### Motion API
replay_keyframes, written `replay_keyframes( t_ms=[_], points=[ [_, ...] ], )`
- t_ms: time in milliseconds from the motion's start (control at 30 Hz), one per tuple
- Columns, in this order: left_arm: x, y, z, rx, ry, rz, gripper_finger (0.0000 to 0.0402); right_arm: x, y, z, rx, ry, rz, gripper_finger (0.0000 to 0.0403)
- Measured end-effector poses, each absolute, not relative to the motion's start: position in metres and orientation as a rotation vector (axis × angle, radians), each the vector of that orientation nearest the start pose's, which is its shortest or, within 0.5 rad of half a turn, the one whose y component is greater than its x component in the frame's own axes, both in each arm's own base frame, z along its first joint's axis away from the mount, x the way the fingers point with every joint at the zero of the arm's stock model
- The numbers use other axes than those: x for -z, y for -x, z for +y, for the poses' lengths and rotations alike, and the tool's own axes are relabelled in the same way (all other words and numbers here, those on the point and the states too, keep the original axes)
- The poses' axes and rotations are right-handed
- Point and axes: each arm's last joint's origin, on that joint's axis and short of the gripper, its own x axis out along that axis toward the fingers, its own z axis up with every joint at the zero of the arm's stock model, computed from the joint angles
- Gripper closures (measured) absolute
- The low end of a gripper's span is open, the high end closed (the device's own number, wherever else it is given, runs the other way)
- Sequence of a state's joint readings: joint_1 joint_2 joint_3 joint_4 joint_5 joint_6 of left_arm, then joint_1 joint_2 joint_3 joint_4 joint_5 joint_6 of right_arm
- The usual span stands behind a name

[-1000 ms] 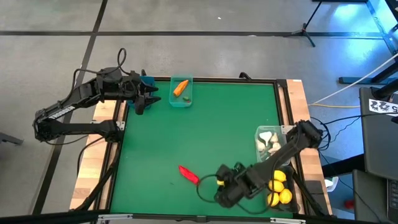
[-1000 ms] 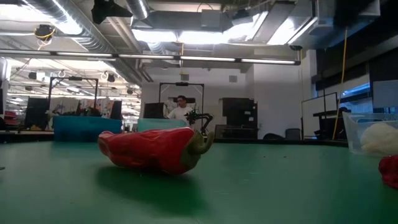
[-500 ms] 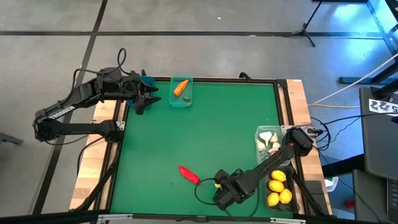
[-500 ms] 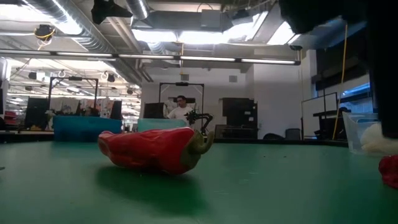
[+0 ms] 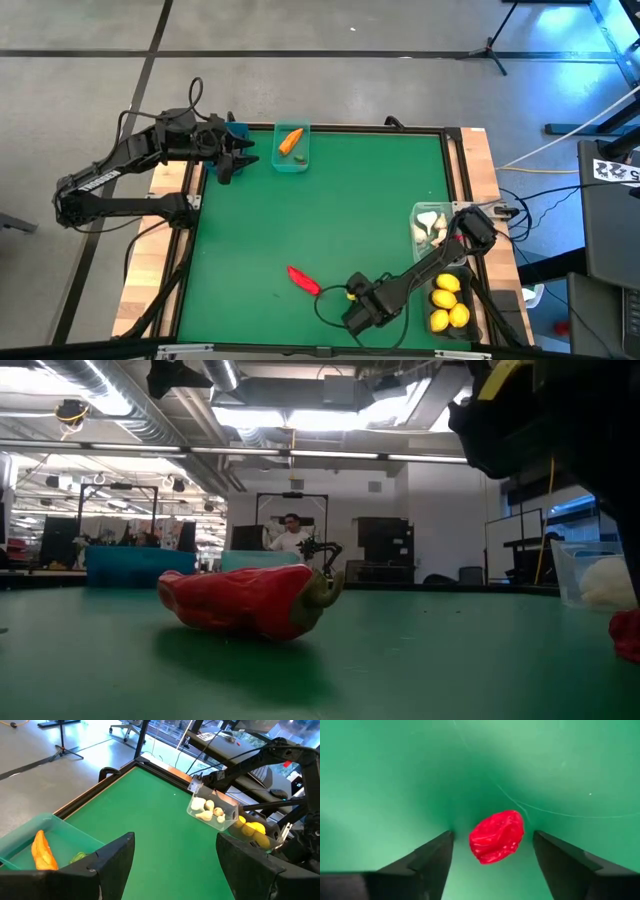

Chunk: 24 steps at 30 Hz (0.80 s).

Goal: Sort produce into baskets
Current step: Put the red chili pepper into the green bin

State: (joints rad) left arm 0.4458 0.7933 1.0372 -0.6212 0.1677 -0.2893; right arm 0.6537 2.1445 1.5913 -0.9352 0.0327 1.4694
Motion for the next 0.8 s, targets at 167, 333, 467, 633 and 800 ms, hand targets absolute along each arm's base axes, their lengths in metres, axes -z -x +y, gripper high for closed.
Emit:
replay_keyframes(
  t_ms=[167,333,467,633,800],
  points=[
    [-0.374,-0.135,0.059,-0.326,0.399,0.319,0.0126,-0.151,-0.328,0.248,0.600,-0.671,1.396,0.0174],
    [-0.374,-0.135,0.059,-0.325,0.396,0.319,0.0126,-0.151,-0.331,0.243,0.609,-0.681,1.385,0.0238],
    [-0.374,-0.135,0.059,-0.325,0.395,0.319,0.0126,-0.151,-0.335,0.240,0.613,-0.692,1.378,0.0289],
    [-0.374,-0.135,0.059,-0.325,0.393,0.320,0.0126,-0.152,-0.341,0.237,0.589,-0.712,1.357,0.0323],
    [-0.374,-0.135,0.059,-0.324,0.388,0.321,0.0126,-0.155,-0.357,0.217,0.552,-0.705,1.329,0.0312]
  ],
)
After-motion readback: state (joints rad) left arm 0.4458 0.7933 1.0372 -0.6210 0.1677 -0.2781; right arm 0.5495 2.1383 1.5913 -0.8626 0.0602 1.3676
